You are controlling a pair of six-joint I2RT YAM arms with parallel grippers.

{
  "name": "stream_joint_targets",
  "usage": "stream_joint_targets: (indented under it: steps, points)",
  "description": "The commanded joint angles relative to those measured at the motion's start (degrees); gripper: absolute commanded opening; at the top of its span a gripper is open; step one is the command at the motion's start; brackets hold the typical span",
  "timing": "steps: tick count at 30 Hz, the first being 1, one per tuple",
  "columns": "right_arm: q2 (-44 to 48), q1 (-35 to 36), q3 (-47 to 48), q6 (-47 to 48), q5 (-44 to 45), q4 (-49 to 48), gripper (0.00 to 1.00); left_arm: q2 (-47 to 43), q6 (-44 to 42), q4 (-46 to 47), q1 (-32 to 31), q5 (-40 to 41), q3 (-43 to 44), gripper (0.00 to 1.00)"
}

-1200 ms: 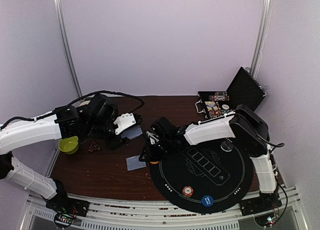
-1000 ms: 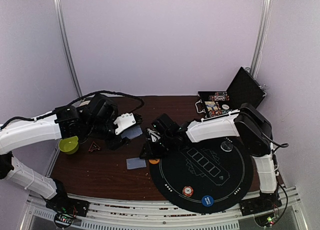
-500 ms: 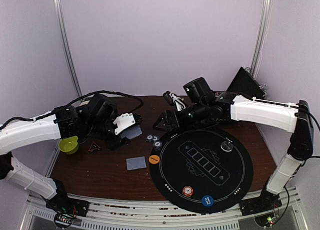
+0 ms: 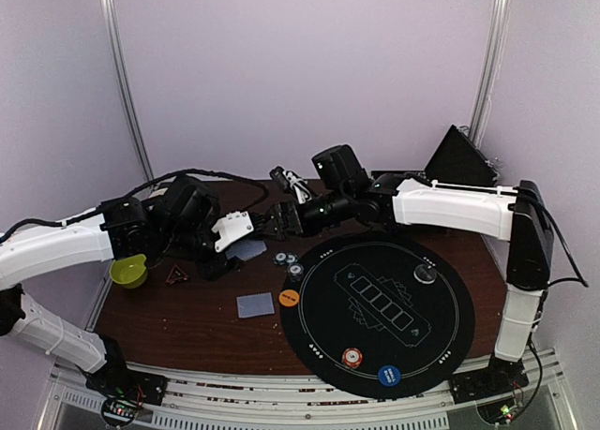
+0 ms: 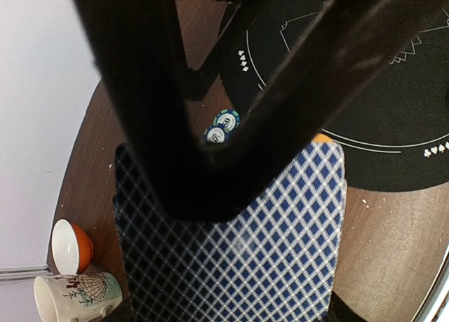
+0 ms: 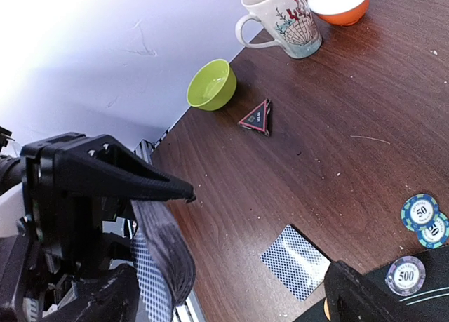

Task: Distribute texas hold em gaming equipment
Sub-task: Pick up the poker card from the face-down deck piles.

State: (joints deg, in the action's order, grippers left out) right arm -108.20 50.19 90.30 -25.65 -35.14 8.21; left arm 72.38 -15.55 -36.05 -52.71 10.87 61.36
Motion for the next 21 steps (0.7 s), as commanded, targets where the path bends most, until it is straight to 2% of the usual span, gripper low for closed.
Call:
stream_joint_targets:
  steps: [1, 7, 9, 15, 21]
  points:
    - [-3.46, 1.11, 5.09, 1.44, -0.6, 1.83, 0.92, -0.59, -0.53, 1.95, 0.06, -0.74, 1.33, 0.62]
    - [-4.13, 1.17, 6.52, 4.16, 1.6, 6.2, 0.79, -0.24, -0.61, 1.95, 0.06, -0.67, 1.65, 0.61]
    - [-3.41, 1.19, 6.46, 4.81, 2.57, 7.5, 0.69, -0.13, -0.62, 1.95, 0.05, -0.51, 1.65, 0.61]
    - [-1.81, 1.07, 6.94, 5.92, 3.98, 9.98, 0.48, 0.14, -0.7, 1.95, 0.02, -0.1, 1.65, 0.61]
    - [-1.1, 1.07, 8.08, 6.9, 4.82, 12.73, 0.31, 0.06, -0.7, 1.95, 0.02, 0.18, 1.57, 0.61]
